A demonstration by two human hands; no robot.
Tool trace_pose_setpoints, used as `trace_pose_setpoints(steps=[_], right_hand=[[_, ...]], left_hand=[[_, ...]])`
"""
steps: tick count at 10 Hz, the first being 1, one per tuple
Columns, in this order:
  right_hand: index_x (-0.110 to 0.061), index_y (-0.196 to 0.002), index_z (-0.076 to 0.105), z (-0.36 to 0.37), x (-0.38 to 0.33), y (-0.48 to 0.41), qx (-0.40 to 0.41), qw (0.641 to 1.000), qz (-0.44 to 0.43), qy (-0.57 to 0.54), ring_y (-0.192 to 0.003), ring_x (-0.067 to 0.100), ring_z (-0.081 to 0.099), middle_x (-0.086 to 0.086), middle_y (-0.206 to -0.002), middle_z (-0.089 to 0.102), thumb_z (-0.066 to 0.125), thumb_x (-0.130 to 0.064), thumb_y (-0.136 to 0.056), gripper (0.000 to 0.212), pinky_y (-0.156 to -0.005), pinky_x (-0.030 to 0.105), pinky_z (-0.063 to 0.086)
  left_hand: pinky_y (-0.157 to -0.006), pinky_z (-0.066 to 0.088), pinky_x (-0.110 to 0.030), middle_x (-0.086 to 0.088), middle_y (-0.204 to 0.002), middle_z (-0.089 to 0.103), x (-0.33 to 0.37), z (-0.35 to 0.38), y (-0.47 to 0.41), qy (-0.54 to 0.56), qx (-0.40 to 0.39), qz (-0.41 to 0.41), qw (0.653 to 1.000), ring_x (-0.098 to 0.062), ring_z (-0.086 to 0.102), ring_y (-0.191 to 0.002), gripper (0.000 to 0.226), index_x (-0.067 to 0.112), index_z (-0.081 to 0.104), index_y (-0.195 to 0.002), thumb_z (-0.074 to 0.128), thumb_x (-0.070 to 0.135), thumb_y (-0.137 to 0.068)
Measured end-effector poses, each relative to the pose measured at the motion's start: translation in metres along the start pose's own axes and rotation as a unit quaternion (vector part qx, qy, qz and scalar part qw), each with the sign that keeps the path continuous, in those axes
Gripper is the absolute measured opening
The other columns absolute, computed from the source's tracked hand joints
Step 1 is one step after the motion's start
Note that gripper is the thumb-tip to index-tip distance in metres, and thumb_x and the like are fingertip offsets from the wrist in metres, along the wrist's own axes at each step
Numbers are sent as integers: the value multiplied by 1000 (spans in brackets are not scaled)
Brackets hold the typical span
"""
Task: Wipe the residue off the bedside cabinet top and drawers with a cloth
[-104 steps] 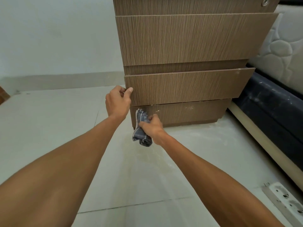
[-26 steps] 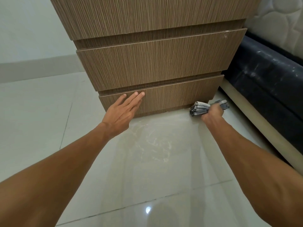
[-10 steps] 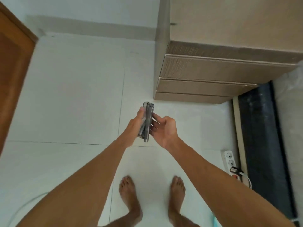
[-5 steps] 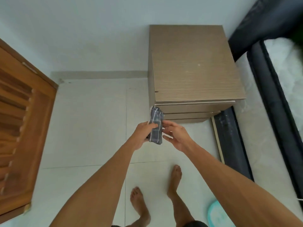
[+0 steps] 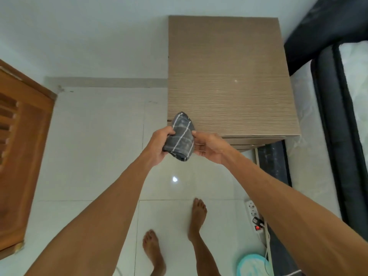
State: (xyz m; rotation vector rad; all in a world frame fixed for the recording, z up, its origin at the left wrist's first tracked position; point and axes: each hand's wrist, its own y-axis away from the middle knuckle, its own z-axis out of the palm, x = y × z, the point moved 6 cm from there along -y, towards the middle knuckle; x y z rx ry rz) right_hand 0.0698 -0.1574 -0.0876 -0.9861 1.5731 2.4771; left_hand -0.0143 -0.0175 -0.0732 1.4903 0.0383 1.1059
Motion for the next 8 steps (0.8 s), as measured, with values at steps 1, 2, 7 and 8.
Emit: trace_pose_setpoints(steps=[1,2,7,8], right_hand=[[-5,-115,60,12,-12,-5,-36,995,1,-97,-91,27,67,14,-103,69,71,-16,-88,32,-74,37,57],[-6,-109,57,23,-33,-12,-35,991,-28,-123,-84,22,70,12,-102,69,66,-7,-89,22,-69,35,59],[-16,-103,61,-1,-81,-37,200,924,-231,232,-79,12,69,-4,-87,68,69,-11,-88,17,-69,27,60],[-12,-107,62,-10,-72,-28,212,916,-237,244,-84,13,66,-3,-92,67,68,-18,-90,19,-75,29,57]], left_hand=[[-78,50,-37,-10,-87,66,16,-1,-1,20,-15,9,1000,-24,63,-81,18,9,62,-92,47,13,-83],[-78,52,-37,-9,-89,67,30,-1,-5,25,-5,21,999,-23,64,-80,19,10,63,-95,47,12,-85],[-78,60,-40,2,-81,71,48,-2,-33,-246,206,165,933,-19,70,-79,6,21,67,-86,72,17,-84],[-77,57,-33,9,-78,65,42,-11,-18,-248,241,181,921,-13,66,-76,11,17,69,-97,67,21,-87]])
